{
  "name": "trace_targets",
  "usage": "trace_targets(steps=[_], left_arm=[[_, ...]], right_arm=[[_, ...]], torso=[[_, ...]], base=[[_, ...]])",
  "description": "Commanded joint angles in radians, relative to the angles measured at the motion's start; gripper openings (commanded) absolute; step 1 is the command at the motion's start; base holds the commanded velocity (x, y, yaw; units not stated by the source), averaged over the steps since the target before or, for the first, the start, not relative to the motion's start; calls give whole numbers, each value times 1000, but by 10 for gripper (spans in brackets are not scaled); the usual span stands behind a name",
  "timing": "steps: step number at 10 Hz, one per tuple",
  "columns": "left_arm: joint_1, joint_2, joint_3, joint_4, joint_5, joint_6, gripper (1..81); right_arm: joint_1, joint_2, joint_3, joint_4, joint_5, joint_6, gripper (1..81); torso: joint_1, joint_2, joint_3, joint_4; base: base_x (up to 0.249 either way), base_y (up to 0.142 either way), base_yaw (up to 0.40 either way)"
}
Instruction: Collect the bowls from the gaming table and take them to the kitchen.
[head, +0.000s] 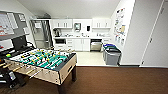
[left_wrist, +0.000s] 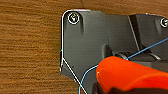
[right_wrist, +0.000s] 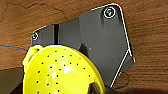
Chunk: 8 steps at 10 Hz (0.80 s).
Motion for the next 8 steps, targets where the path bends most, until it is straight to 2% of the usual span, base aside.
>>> trace_targets(steps=[1, 8], left_arm=[[-35, -10, -6, 10, 54, 2, 10], [-35, -10, -5, 7, 54, 2, 10]], right_arm=[[38, -25, 7, -13, -47, -3, 10], [40, -24, 9, -13, -47, -3, 10]], torso=[[0, 0, 0, 0], [0, 0, 0, 0]], base=[[204, -76, 0], [209, -73, 0]])
